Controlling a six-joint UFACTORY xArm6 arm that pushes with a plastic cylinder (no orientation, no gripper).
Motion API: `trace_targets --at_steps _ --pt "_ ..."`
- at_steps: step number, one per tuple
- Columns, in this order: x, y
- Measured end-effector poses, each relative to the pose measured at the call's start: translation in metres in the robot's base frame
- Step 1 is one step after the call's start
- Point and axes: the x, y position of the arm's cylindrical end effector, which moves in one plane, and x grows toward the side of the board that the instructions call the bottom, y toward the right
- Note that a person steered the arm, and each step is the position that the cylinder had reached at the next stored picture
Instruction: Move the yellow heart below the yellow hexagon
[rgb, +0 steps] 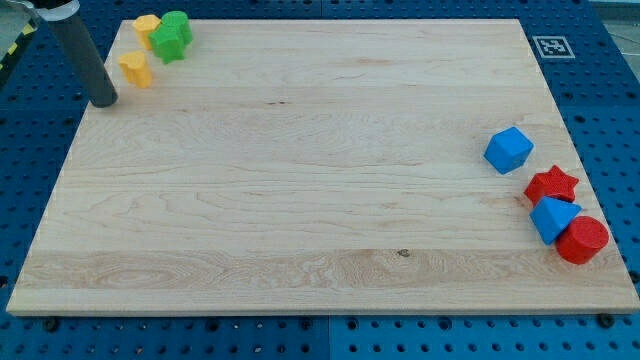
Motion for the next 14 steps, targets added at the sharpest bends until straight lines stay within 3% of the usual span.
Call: trace_targets --at_steps 3,11,13,14 --pt "-0.022 0.032" --pt "-0.07 0.016" --pt "-0.071 0.016" --pt "-0.049 0.023"
